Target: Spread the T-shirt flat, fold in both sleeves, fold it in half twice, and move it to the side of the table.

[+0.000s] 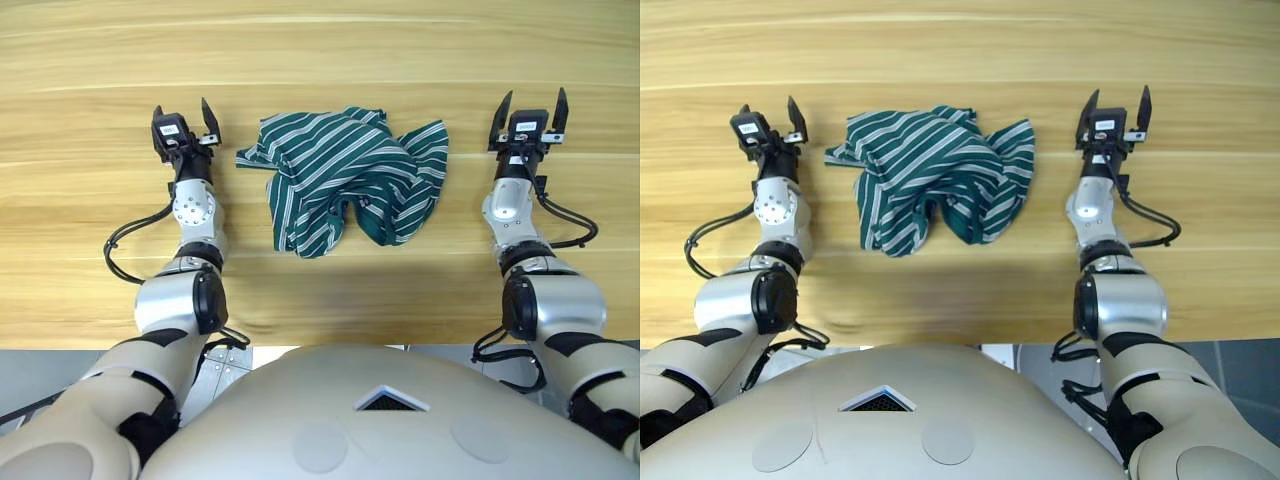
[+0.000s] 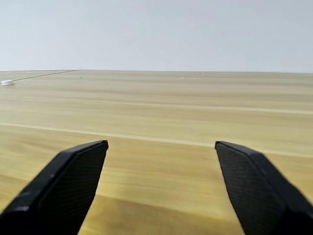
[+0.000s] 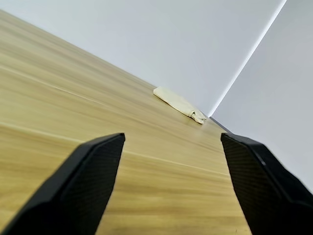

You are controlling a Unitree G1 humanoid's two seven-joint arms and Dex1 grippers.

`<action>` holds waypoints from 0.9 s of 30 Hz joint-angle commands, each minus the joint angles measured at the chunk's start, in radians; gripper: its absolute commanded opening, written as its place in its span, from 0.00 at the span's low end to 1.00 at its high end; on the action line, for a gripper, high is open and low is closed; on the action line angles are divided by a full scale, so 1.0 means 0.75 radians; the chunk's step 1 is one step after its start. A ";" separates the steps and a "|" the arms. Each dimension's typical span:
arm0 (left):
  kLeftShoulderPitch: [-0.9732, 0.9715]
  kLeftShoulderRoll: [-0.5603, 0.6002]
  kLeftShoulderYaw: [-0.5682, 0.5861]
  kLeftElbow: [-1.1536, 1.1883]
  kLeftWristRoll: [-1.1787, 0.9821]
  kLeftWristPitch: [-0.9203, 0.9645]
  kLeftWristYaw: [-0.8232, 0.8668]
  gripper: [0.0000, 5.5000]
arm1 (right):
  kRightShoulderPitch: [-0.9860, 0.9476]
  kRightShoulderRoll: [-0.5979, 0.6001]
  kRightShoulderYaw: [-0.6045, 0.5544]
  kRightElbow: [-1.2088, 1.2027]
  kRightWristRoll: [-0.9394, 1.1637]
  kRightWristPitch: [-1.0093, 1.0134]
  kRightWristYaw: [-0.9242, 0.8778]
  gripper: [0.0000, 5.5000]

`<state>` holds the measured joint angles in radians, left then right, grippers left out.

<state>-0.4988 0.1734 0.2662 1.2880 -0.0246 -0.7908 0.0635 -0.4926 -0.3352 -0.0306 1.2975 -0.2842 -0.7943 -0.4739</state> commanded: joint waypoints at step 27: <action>0.284 -0.184 -0.133 -0.213 0.196 -0.174 0.460 0.75 | 0.250 0.160 0.078 -0.179 -0.082 -0.105 -0.266 0.66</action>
<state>-0.3646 0.0698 0.2200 1.1090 0.0407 -0.9144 0.3610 -0.3551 -0.2799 -0.0140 1.1510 -0.3133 -0.8645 -0.6607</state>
